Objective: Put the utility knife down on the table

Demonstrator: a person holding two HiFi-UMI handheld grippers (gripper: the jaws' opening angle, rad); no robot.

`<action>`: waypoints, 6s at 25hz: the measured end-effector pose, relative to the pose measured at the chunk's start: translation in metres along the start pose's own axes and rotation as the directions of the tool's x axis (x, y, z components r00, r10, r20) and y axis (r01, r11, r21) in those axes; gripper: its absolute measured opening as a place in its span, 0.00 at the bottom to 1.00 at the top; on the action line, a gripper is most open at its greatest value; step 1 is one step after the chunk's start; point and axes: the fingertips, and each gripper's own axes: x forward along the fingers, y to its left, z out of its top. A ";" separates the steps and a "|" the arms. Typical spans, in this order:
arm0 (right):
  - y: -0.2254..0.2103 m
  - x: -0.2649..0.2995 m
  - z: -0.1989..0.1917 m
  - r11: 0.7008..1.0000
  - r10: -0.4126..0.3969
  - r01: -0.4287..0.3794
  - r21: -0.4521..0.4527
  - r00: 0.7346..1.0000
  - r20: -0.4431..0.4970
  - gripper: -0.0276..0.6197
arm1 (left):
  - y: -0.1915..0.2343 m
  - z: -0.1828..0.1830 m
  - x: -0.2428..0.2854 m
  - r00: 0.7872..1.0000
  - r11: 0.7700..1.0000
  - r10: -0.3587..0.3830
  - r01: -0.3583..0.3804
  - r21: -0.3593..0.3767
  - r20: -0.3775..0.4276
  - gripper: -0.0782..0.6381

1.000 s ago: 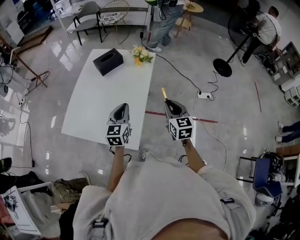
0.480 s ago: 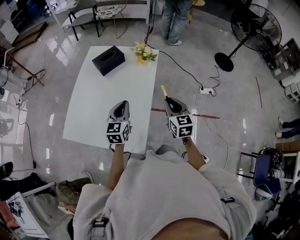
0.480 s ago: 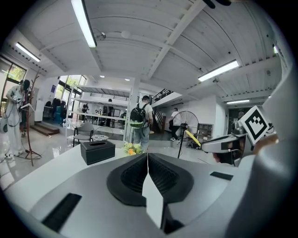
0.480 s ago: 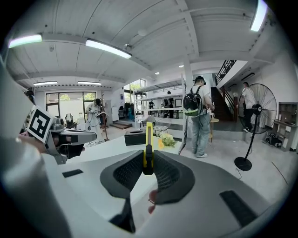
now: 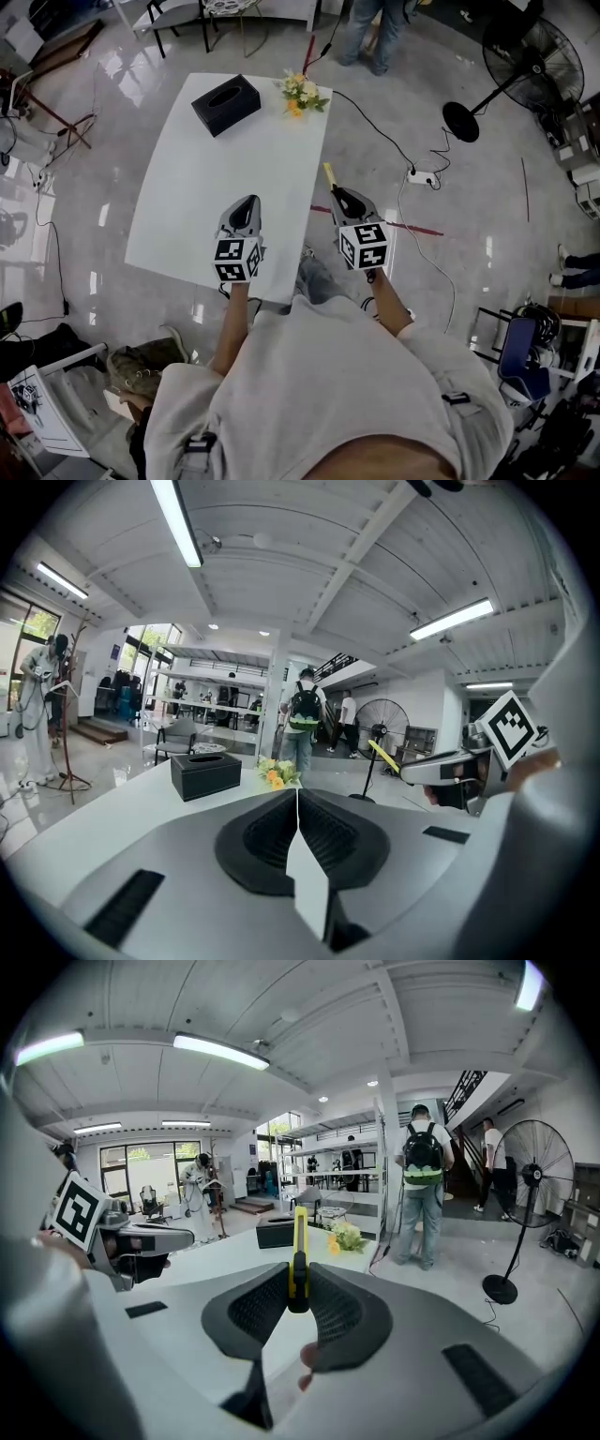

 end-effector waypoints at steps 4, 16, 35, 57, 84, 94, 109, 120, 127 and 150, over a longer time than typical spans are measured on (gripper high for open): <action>0.000 0.018 -0.001 0.999 0.037 -0.037 0.000 0.999 -0.016 0.17 | 0.008 -0.004 0.005 0.999 1.000 0.029 -0.029 -0.010 -0.020 0.14; -0.011 0.072 -0.012 0.993 0.115 -0.112 0.048 0.991 -0.075 0.17 | 0.027 -0.018 0.028 0.990 0.995 0.090 -0.094 -0.025 -0.110 0.14; -0.021 0.111 -0.054 0.987 0.159 -0.149 0.064 0.965 -0.207 0.17 | 0.039 -0.057 0.052 0.971 0.987 0.109 -0.130 -0.089 -0.215 0.14; -0.008 0.206 -0.068 0.944 0.204 -0.281 -0.176 0.911 -0.359 0.17 | 0.052 -0.068 0.040 0.958 0.974 0.164 -0.196 -0.118 -0.237 0.14; -0.017 0.260 -0.112 0.934 0.179 -0.322 -0.157 0.799 -0.574 0.17 | 0.056 -0.068 0.035 0.955 0.969 0.184 -0.216 -0.122 -0.234 0.14; -0.010 0.256 -0.112 0.913 0.222 -0.374 -0.162 0.789 -0.574 0.33 | 0.056 -0.064 0.026 0.955 0.969 0.191 -0.220 -0.113 -0.226 0.14; -0.038 0.207 -0.073 0.960 0.119 -0.206 -0.192 0.914 -0.387 0.21 | 0.048 -0.051 0.028 0.970 0.982 0.151 -0.169 -0.087 -0.189 0.14; -0.051 0.151 -0.065 0.983 0.056 -0.100 -0.151 0.962 -0.269 0.09 | 0.031 -0.039 0.027 0.981 0.992 0.106 -0.116 -0.049 -0.160 0.14; -0.039 0.113 -0.040 0.991 0.053 -0.073 -0.112 0.984 -0.170 0.09 | 0.022 -0.030 0.019 0.987 0.995 0.093 -0.098 -0.033 -0.131 0.14; -0.009 -0.005 0.024 0.994 -0.007 0.018 -0.107 0.995 0.099 0.09 | -0.010 0.023 -0.025 0.997 0.996 0.072 -0.073 0.044 0.034 0.14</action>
